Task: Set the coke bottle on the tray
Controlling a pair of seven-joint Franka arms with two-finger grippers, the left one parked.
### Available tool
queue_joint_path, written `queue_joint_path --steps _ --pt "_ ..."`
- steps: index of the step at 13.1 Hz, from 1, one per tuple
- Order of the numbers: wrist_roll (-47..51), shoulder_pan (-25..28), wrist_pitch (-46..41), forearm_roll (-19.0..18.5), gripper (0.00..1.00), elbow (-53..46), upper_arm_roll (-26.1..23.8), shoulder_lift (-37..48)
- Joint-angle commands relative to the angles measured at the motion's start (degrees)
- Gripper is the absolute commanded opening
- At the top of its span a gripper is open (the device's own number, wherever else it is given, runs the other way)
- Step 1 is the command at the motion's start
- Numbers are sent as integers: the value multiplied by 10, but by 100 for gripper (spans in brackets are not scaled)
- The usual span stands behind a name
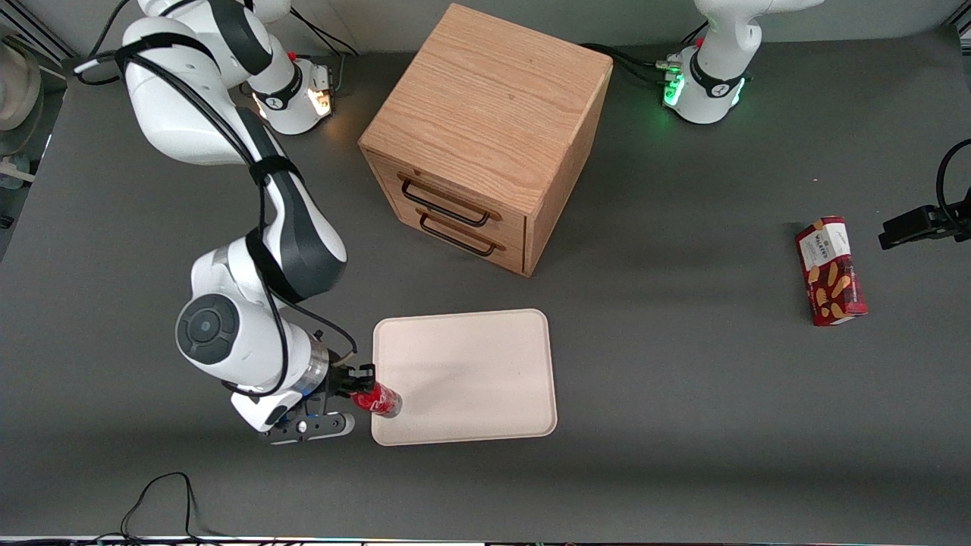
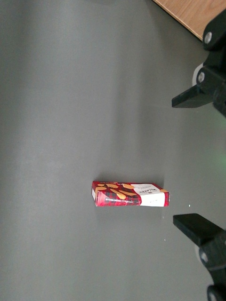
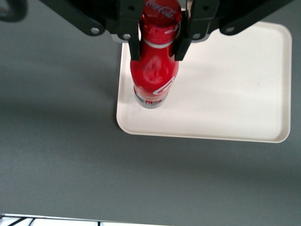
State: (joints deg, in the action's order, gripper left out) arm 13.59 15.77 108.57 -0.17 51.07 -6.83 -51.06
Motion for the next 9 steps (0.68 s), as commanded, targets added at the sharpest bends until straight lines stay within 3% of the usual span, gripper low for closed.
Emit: queue_joint_path --steps 1,5,7,8,9 --pt "-9 3 23 -15 6 -28 -10 -31" --pt "-6 7 51 -30 11 -17 -9 -49" --pt "-6 7 58 -35 24 -11 -9 -49" --pt "-4 7 58 -35 71 -11 -10 -49" --pt "7 7 58 -35 100 -10 -9 -48"
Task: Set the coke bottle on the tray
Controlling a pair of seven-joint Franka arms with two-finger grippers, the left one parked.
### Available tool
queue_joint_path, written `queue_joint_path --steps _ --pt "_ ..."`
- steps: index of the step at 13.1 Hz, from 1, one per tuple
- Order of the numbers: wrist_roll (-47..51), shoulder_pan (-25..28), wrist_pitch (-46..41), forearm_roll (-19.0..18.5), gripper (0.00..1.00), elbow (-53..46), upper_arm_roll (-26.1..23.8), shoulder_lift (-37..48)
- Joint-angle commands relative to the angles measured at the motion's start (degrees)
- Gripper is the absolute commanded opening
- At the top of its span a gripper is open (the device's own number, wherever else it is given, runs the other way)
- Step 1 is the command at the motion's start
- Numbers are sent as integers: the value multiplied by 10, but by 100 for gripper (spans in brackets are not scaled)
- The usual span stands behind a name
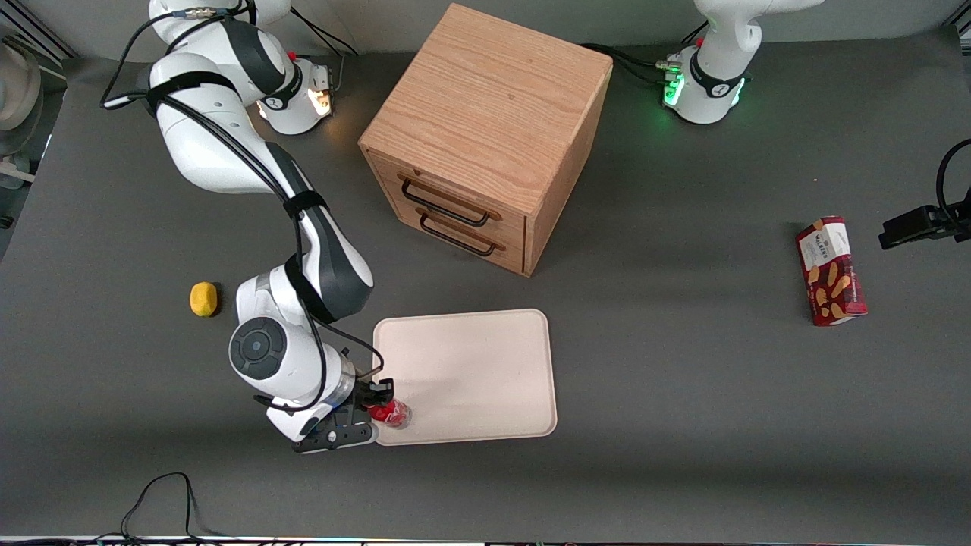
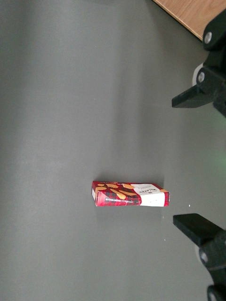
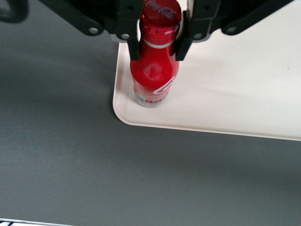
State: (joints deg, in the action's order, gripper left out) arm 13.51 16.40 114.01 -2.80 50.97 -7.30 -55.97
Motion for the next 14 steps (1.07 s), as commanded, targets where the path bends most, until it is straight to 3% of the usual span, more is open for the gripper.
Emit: queue_joint_path --steps 1,7,12,14 --pt "11 0 3 -9 100 -9 -4 1" --pt "12 -2 -7 -8 100 3 -4 26" --pt "3 -32 -19 2 100 309 17 282" --pt "-24 -33 -20 37 100 428 58 396"
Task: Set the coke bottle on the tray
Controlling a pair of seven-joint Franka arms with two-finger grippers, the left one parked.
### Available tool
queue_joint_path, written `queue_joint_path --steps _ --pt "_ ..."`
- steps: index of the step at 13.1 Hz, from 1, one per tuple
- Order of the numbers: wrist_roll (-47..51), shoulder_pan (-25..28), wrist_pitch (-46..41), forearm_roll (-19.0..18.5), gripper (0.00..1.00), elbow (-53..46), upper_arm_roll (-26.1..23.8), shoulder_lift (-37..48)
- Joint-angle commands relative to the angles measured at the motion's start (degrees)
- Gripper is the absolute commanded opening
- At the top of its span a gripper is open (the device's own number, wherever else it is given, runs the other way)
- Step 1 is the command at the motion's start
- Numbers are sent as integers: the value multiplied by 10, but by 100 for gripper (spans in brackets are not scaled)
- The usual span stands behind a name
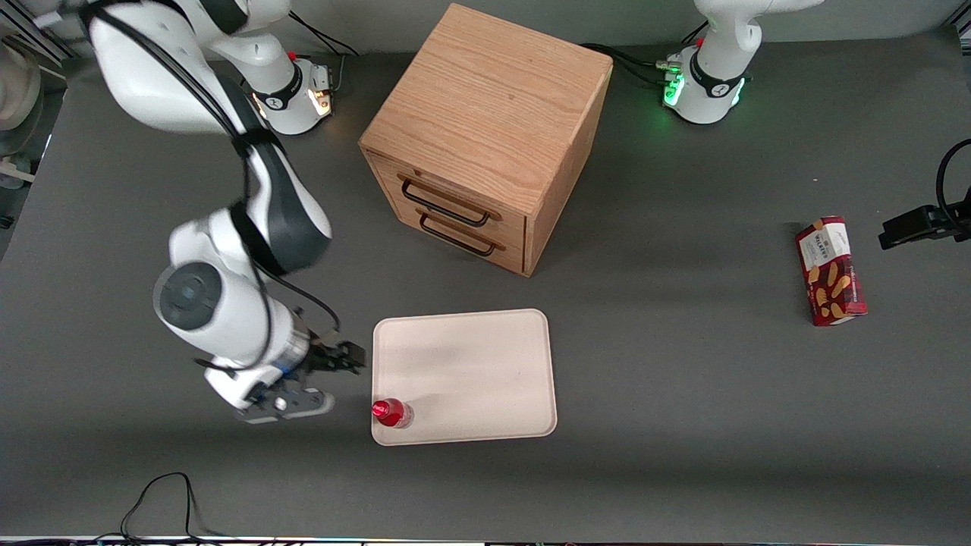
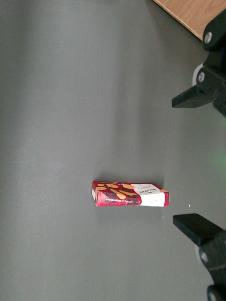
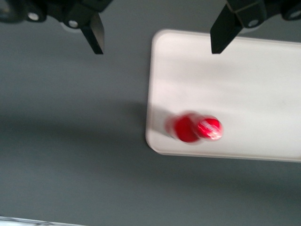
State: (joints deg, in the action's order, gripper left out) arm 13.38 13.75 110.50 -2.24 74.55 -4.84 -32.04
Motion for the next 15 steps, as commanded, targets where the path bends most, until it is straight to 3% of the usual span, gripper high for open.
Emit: queue_joint_path --steps 1,4,6,8,15 --pt "-27 -6 13 62 100 252 61 214" --pt "-30 -4 2 73 100 398 112 374" --pt "-46 -4 -45 57 100 418 127 427" --pt "-69 -4 -91 17 100 386 133 432" --pt "-57 -6 -106 8 100 331 133 396"
